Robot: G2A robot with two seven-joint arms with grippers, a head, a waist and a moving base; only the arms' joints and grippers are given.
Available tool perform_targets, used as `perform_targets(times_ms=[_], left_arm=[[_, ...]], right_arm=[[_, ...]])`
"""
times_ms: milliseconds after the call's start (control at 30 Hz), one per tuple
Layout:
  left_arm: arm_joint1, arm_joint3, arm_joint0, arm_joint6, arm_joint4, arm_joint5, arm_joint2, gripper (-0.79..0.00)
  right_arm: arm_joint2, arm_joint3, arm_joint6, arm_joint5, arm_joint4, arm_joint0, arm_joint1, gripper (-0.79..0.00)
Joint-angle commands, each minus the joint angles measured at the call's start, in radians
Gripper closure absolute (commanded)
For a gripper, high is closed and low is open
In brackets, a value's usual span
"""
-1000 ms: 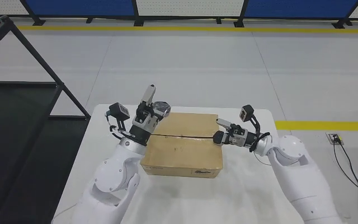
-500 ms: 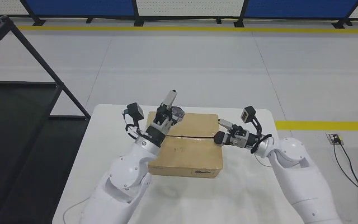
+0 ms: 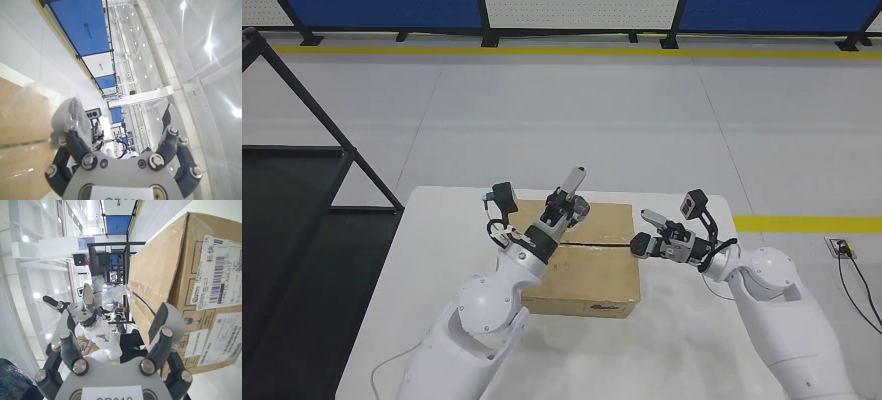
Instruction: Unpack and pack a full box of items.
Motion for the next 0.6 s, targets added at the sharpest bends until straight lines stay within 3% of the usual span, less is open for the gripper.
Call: perform_targets(times_ms=[0, 567], left_arm=[[-0.004, 0.007, -0.005, -0.004, 0.008, 0.005, 0.008, -0.785], [-0.038, 0.064, -0.036, -0.024, 0.069, 0.020, 0.070, -0.785]], right_arm=[[0.000, 0.002, 0.002, -0.001, 0.001, -0.001, 0.001, -0.785], [0.022, 0.025, 0.010, -0.030, 0.035, -0.009, 0.009, -0.785]])
